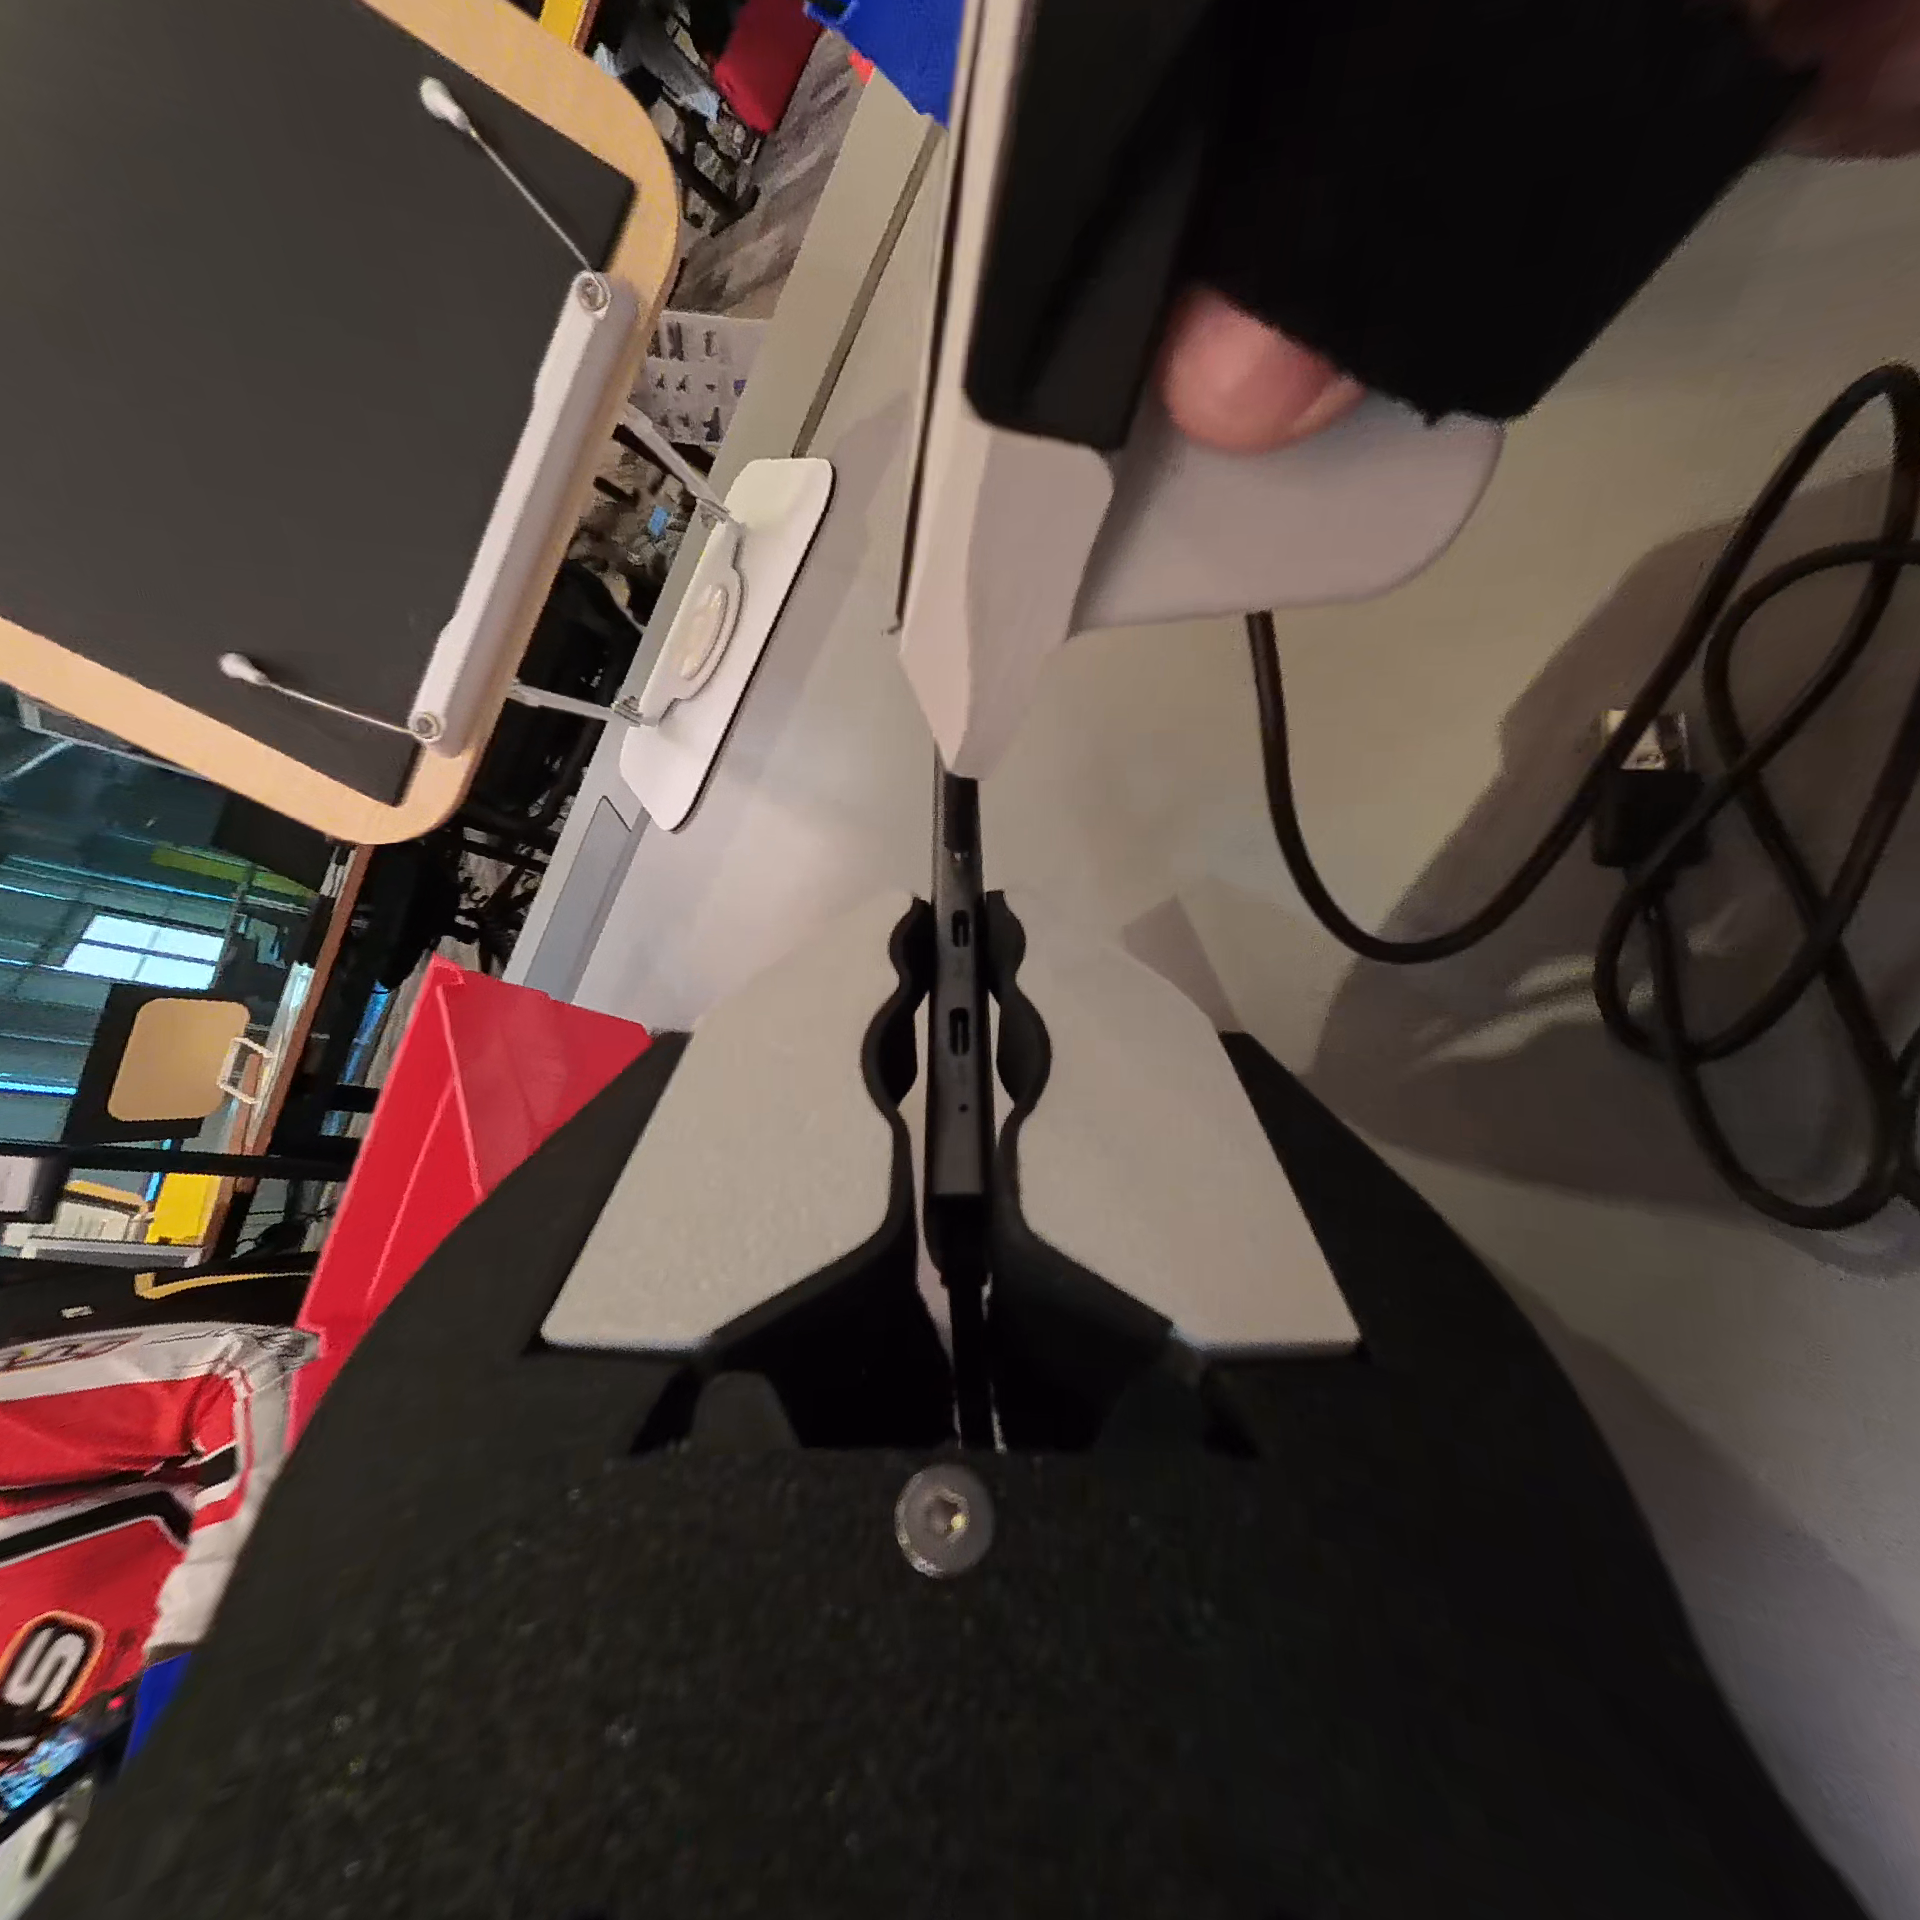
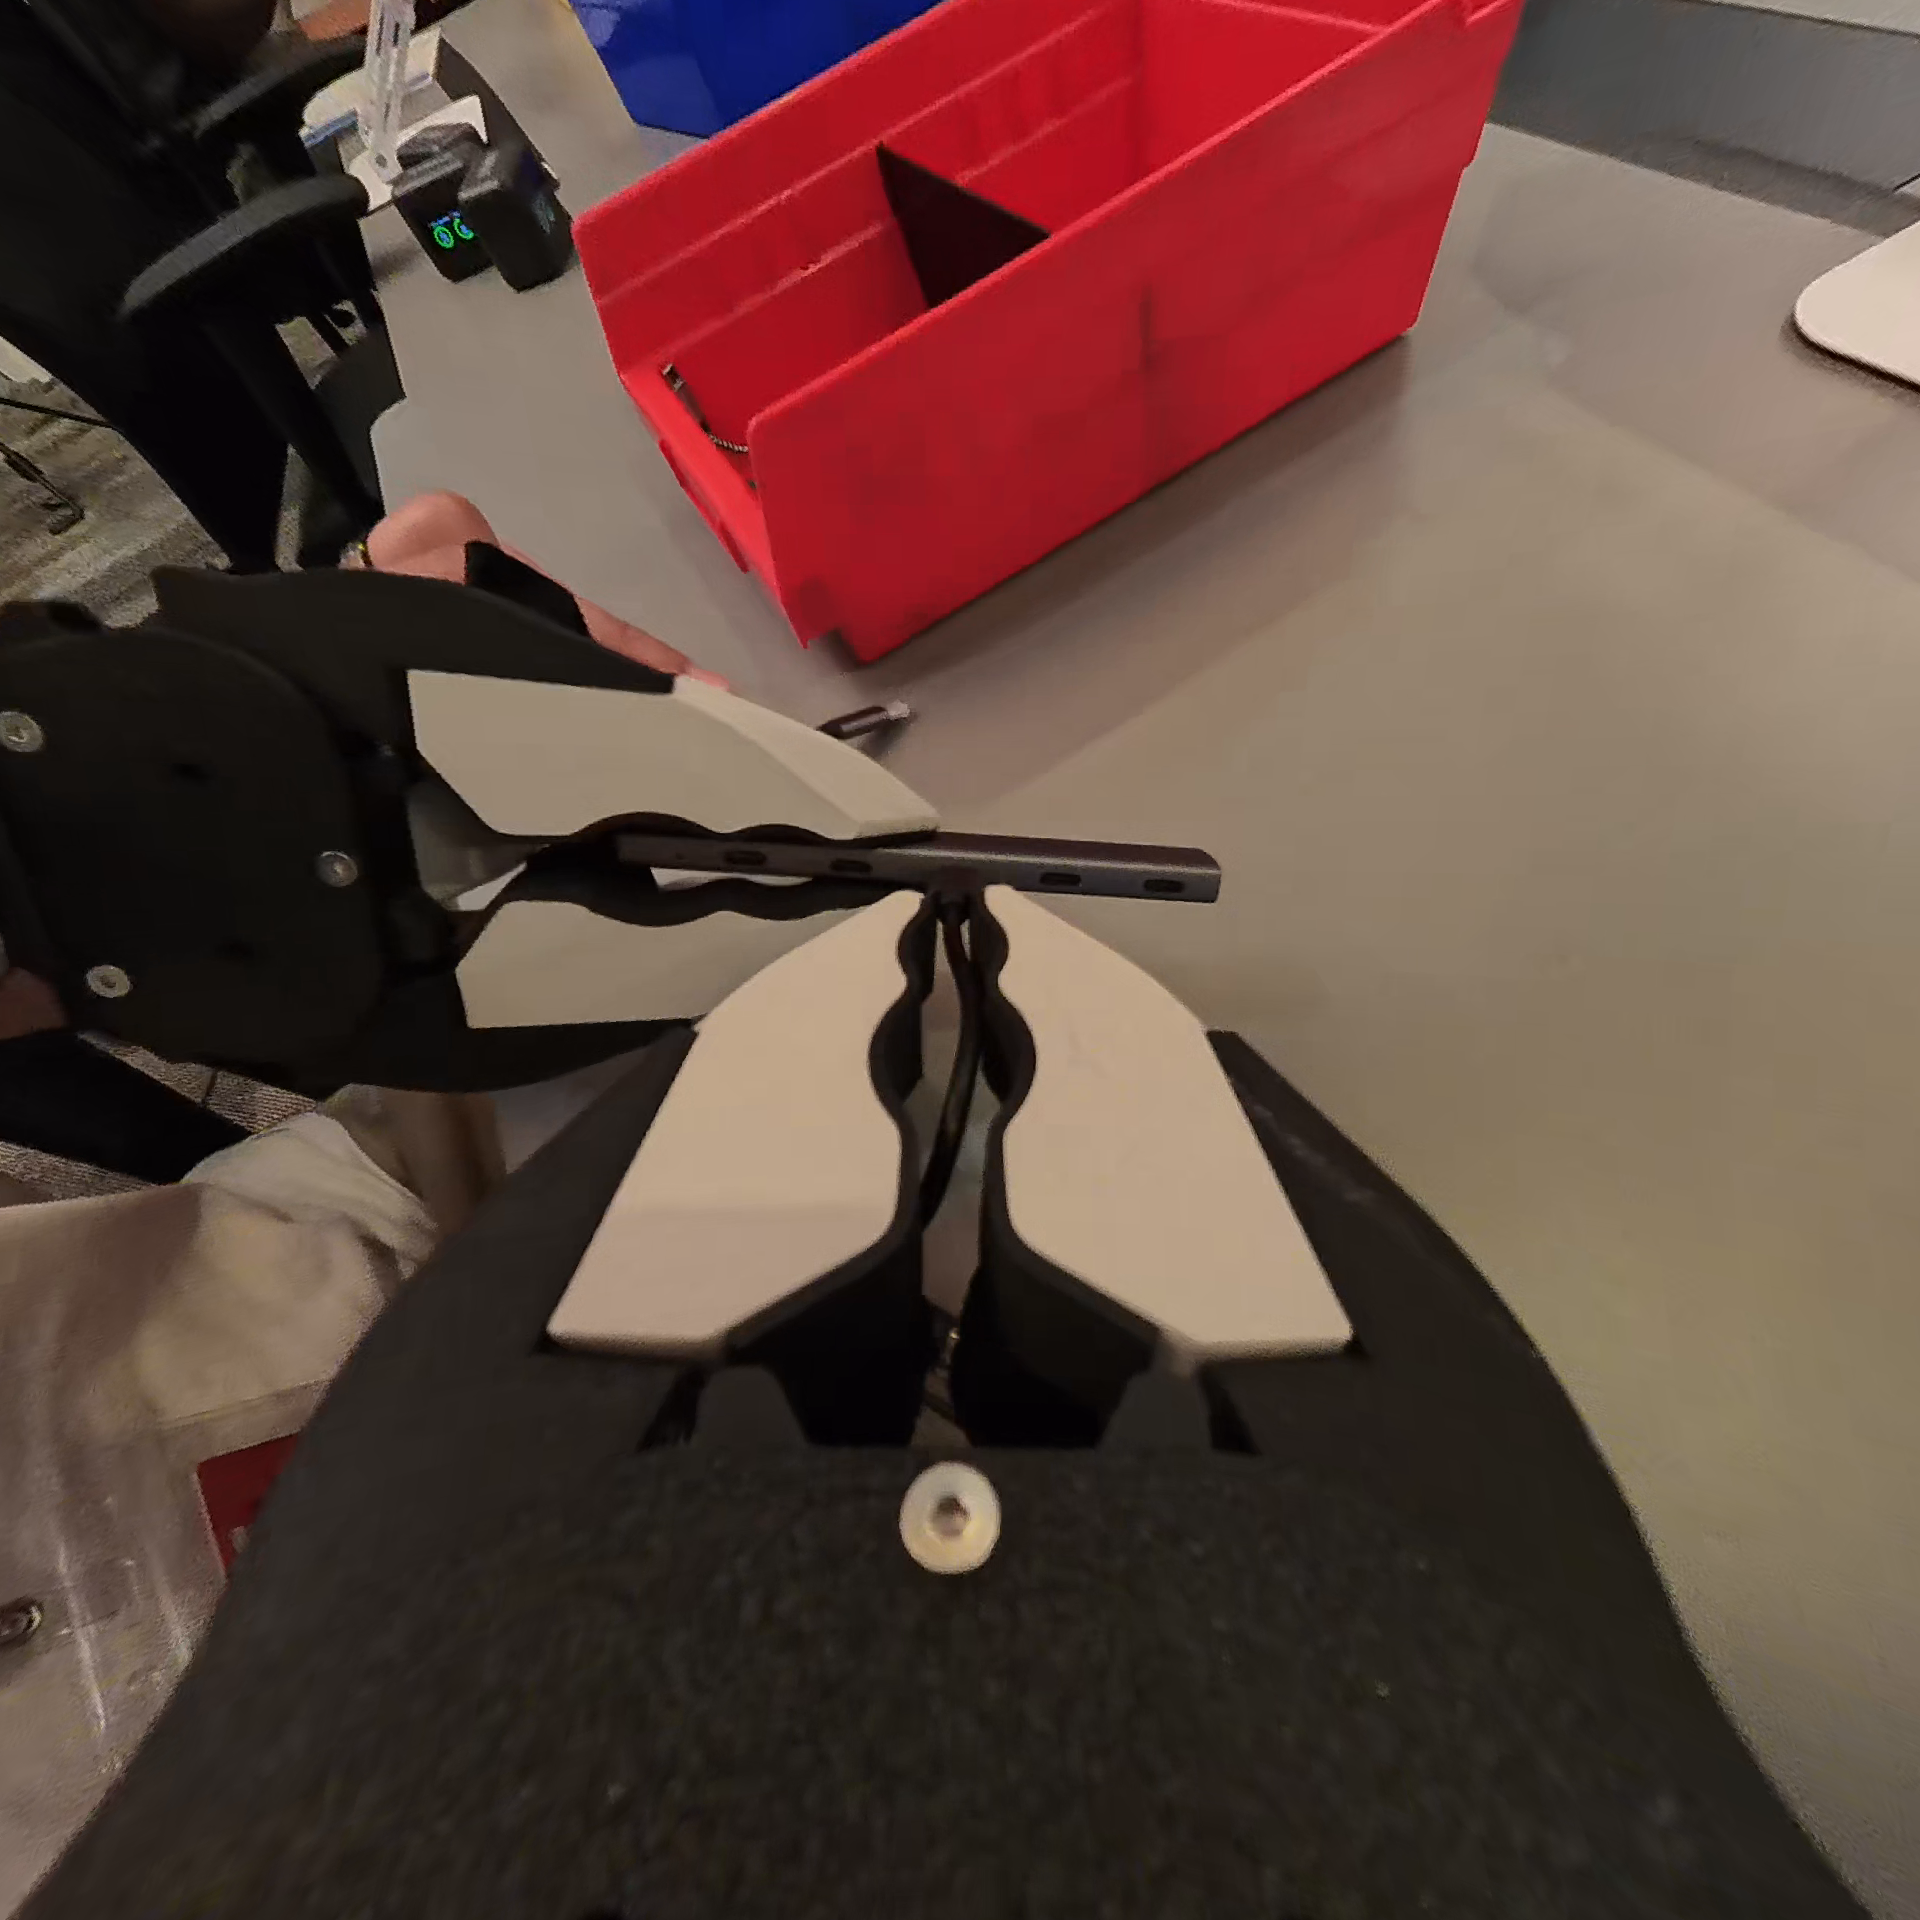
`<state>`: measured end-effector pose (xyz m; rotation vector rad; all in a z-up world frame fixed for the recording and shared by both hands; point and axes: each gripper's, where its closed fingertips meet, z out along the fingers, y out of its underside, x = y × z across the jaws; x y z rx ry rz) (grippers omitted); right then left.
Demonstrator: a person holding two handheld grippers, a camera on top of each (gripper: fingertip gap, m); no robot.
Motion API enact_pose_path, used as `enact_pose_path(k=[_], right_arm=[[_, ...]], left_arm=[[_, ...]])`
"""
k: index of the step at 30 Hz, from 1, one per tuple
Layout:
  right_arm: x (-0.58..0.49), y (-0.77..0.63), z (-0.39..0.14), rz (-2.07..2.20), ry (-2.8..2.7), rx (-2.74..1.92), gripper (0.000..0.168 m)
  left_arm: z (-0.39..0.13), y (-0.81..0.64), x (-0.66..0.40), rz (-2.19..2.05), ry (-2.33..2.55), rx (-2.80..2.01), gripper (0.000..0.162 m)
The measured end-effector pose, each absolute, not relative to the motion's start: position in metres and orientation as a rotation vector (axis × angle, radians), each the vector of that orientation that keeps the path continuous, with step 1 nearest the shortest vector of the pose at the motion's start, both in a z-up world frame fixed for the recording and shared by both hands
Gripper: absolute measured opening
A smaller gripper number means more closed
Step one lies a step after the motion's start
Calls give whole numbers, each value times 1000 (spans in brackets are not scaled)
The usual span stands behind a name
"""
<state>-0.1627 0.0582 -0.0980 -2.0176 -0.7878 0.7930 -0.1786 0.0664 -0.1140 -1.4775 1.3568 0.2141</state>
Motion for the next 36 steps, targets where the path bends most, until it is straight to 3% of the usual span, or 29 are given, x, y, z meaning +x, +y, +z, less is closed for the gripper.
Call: enact_pose_path(k=[11, 21, 36], right_arm=[[-168, 52, -102, 761, -840, -2114, 5], [-167, 54, -105, 1074, -759, -2060, 5], [-164, 59, -107, 1165, -733, -2037, 5]], left_arm=[[-114, 60, -183, 180, 1374, -1462, 9], [-113, 60, -180, 224, 1409, -1412, 8], [-114, 61, -175, 164, 1421, -1384, 9]])
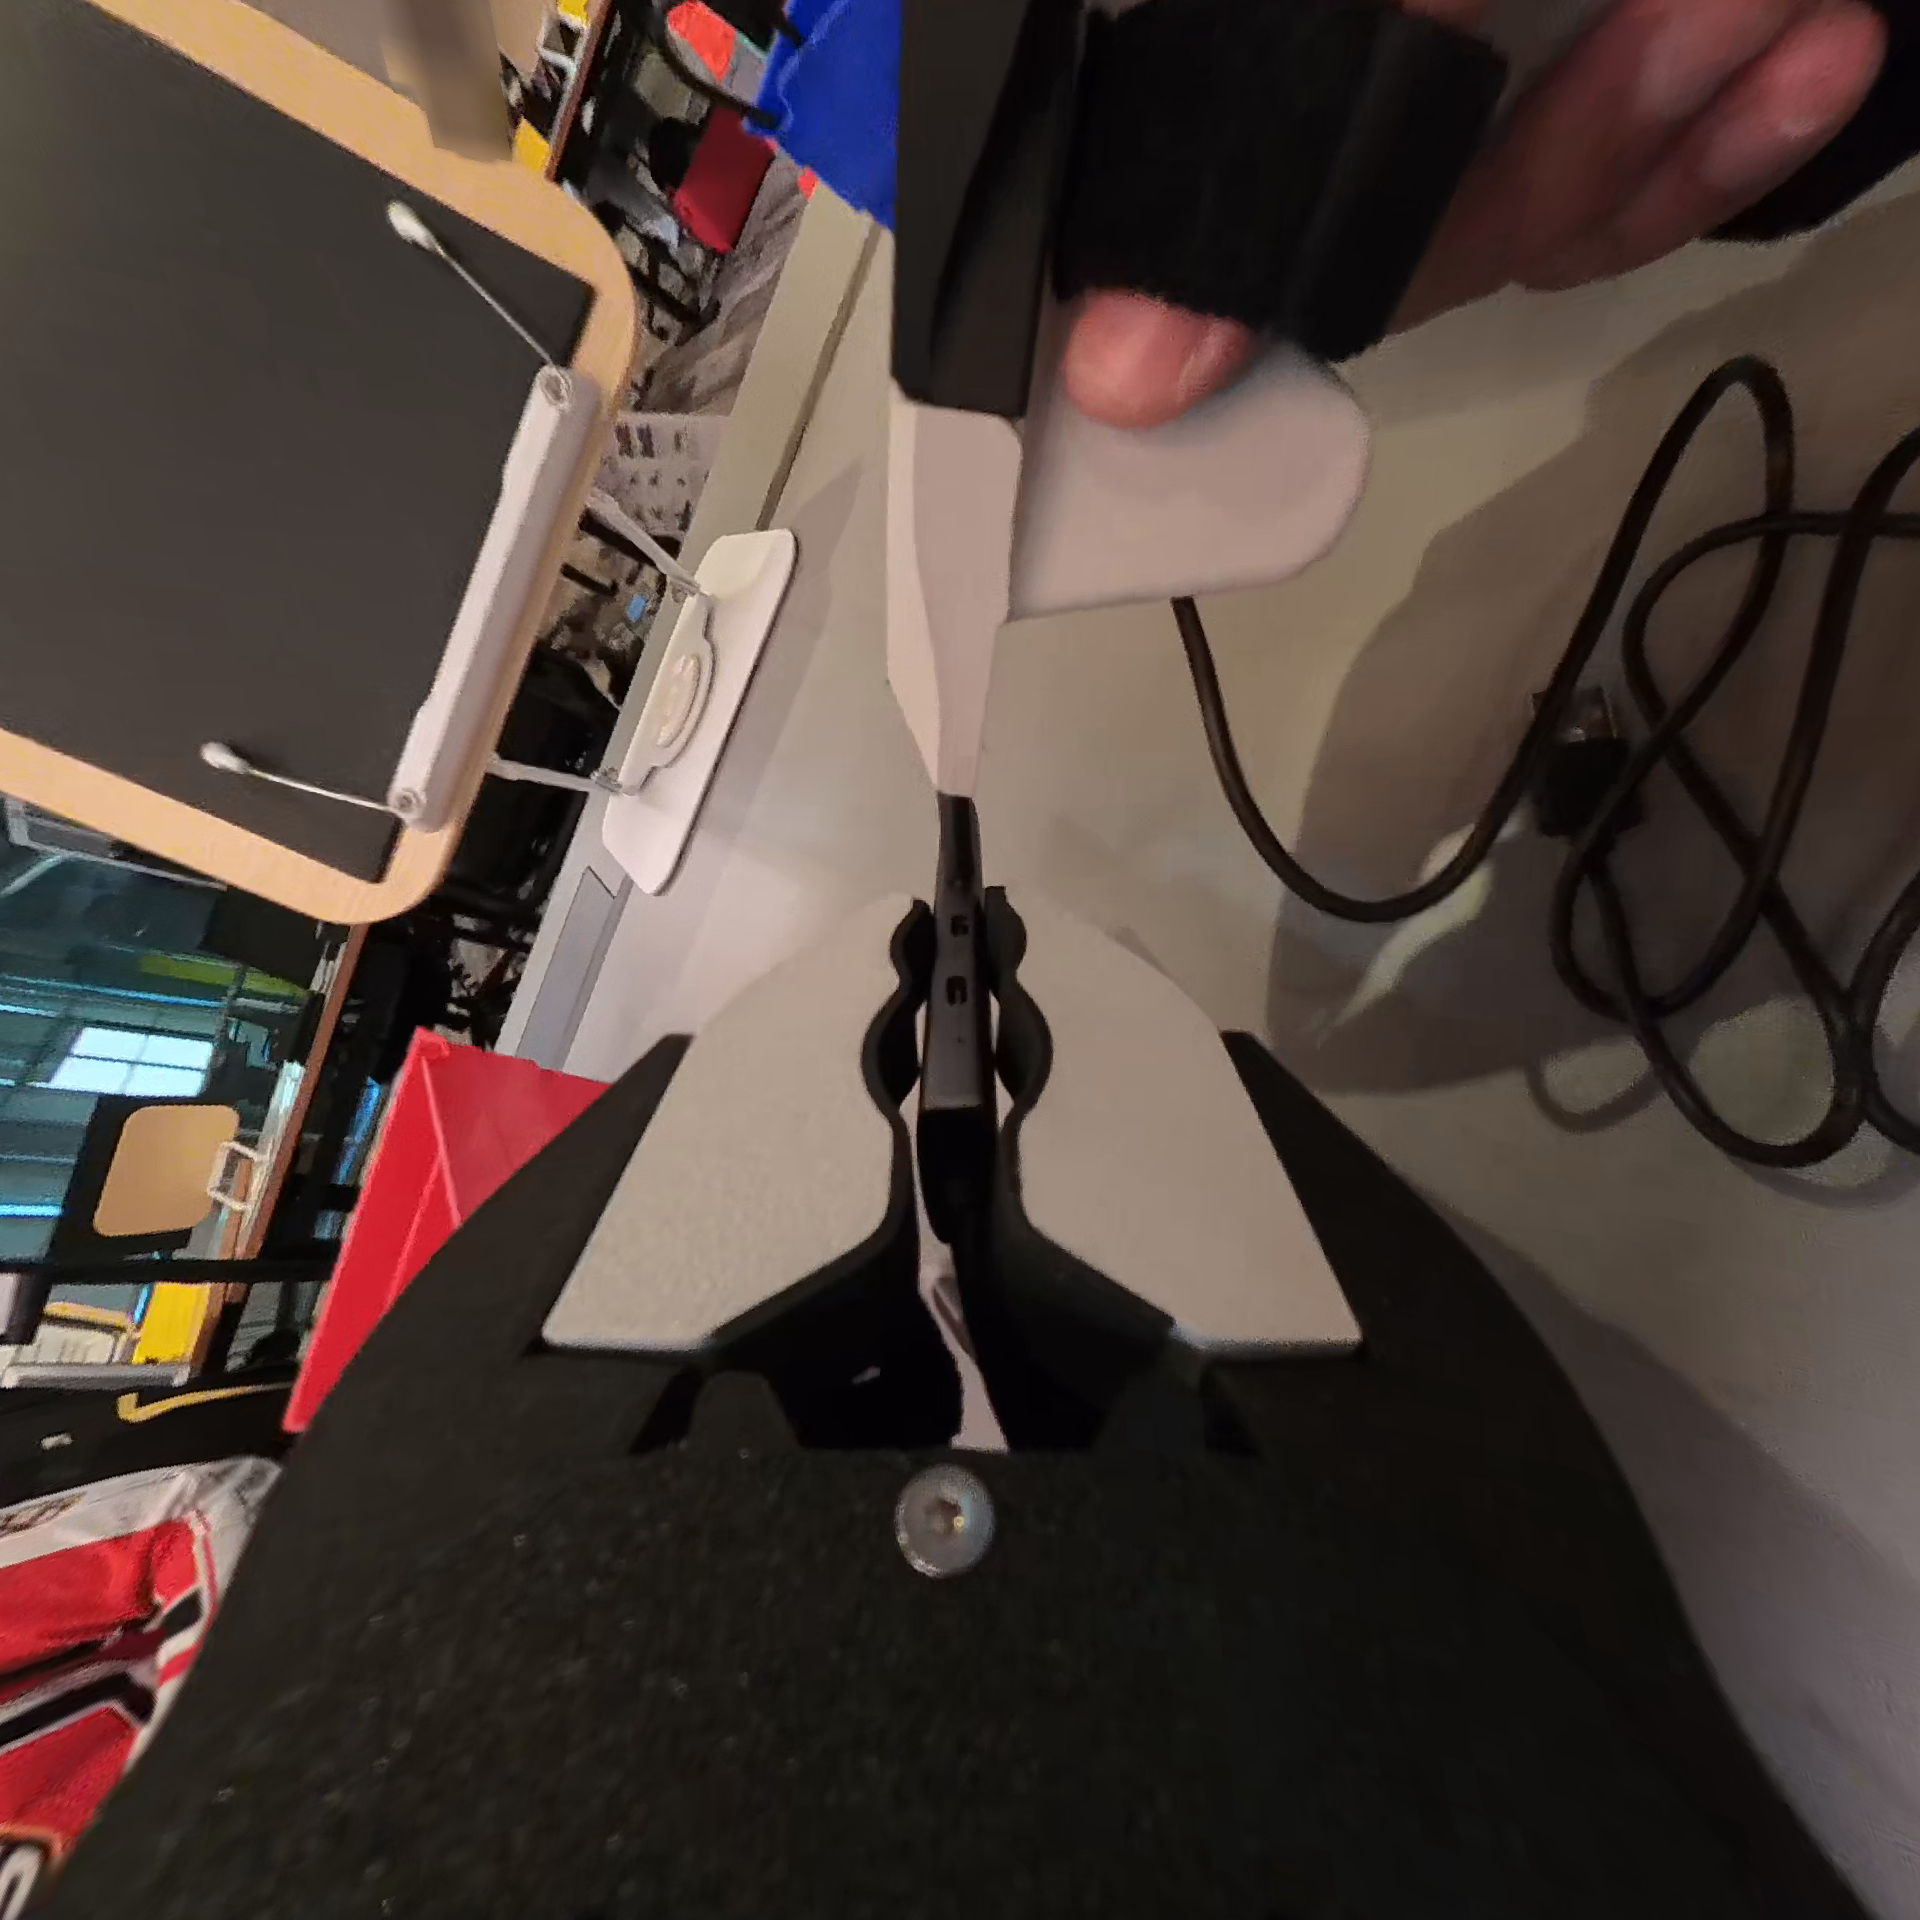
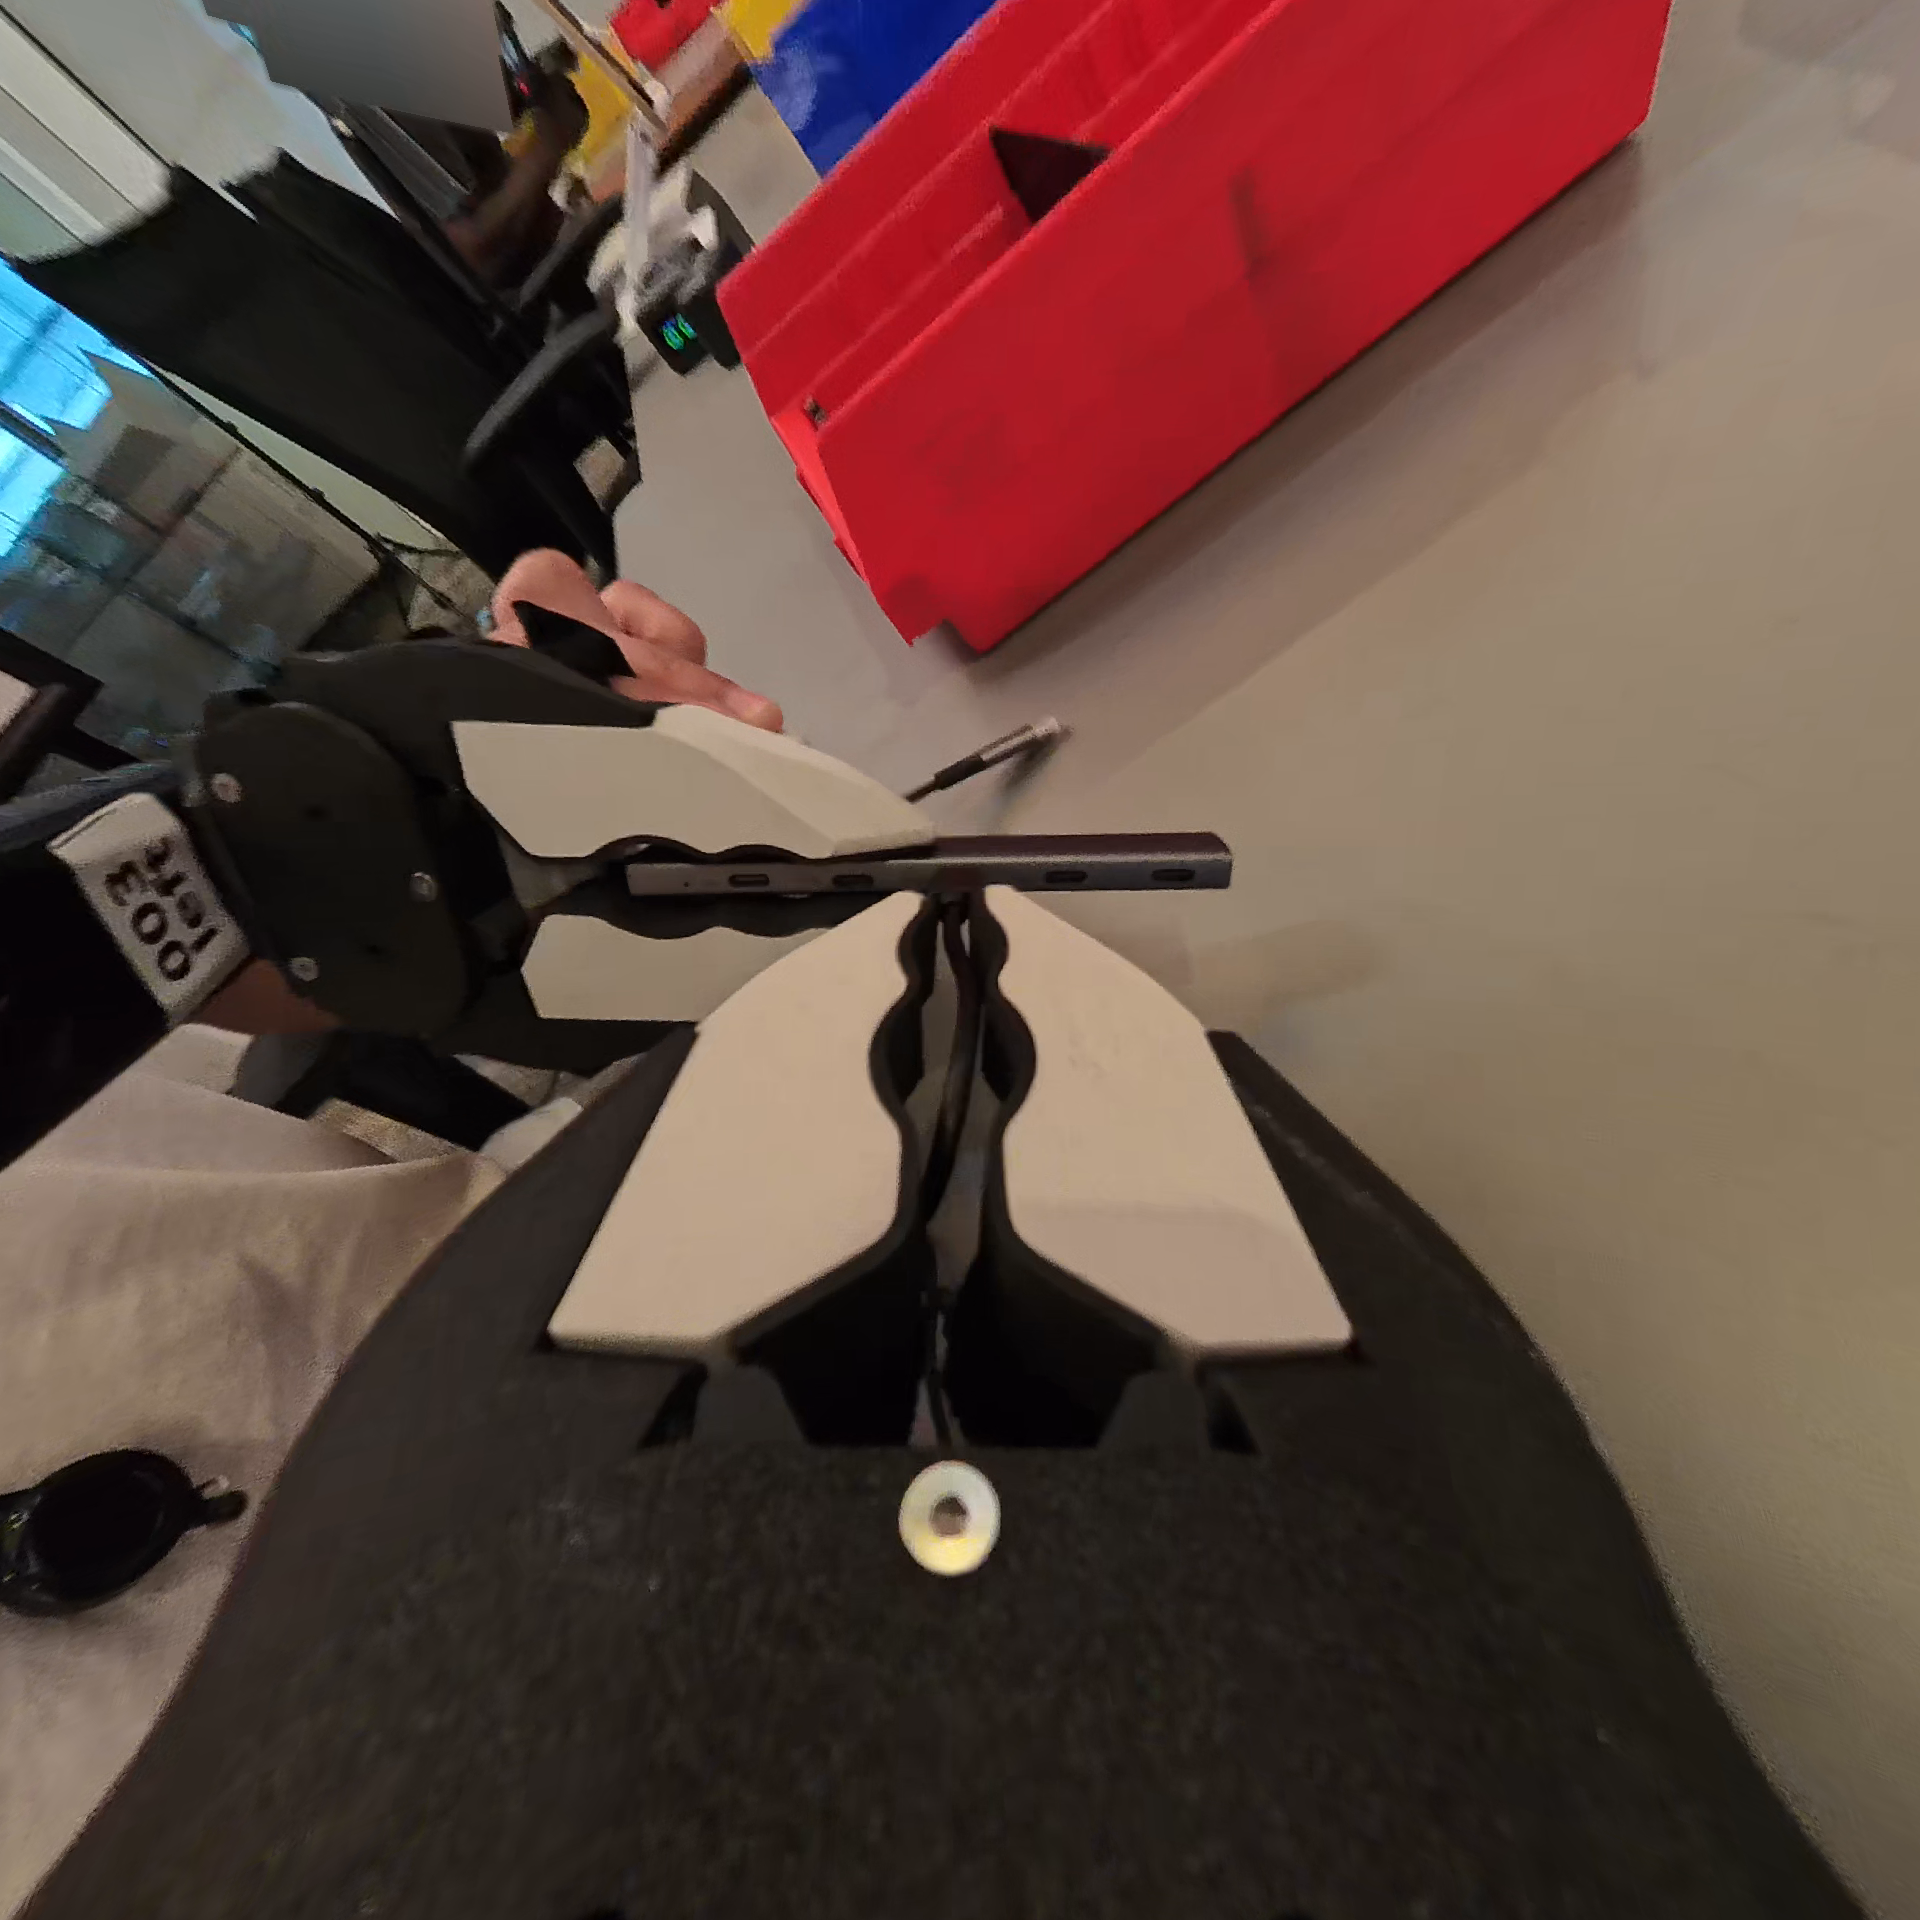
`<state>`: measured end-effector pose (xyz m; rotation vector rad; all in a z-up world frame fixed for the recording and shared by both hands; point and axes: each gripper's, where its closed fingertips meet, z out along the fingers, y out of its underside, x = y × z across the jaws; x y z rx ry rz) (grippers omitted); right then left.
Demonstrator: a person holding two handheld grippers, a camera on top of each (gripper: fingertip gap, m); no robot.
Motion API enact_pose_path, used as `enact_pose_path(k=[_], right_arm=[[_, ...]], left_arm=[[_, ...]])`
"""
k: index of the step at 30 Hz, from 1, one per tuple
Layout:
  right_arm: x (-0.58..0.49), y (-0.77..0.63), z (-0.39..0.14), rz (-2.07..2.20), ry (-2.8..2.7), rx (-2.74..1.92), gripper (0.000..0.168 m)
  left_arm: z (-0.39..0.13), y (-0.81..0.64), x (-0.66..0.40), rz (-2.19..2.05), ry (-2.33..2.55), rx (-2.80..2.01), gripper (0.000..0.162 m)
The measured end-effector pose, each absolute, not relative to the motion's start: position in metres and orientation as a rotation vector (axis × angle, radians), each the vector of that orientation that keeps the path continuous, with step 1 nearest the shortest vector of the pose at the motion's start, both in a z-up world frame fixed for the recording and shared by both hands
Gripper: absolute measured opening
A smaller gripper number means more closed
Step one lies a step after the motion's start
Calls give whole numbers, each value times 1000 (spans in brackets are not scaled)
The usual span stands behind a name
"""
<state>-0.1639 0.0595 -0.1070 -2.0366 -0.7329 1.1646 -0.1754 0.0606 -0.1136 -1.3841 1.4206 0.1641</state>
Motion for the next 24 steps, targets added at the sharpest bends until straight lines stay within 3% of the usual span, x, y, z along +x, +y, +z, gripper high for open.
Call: enact_pose_path(k=[3, 10, 14, 16, 19, 20, 21, 24], right_arm=[[-151, 59, -83, 1225, -706, -1916, 31], [-126, 58, -48, 1359, -686, -1742, 50], [-147, 60, -40, 1505, -619, -1669, 70], [-158, 64, -40, 1506, -609, -1672, 71], [-173, 67, -48, 1453, -647, -1720, 65], [-176, 65, -50, 1455, -677, -1726, 57], [-177, 62, -50, 1441, -715, -1723, 32], [-173, 53, -36, 1571, -723, -1669, 17]], left_arm=[[-101, 58, -174, 2, 1363, -1417, 9], [-51, 58, -179, -1095, 950, -1576, 9], [-40, 65, -183, -1354, 814, -1594, 9], [-43, 66, -179, -1352, 825, -1620, 9], [-36, 61, -171, -1431, 802, -1618, 9], [-33, 60, -168, -1461, 788, -1618, 9], [-31, 60, -166, -1486, 777, -1618, 9], [-23, 59, -165, -1614, 749, -1595, 9]])
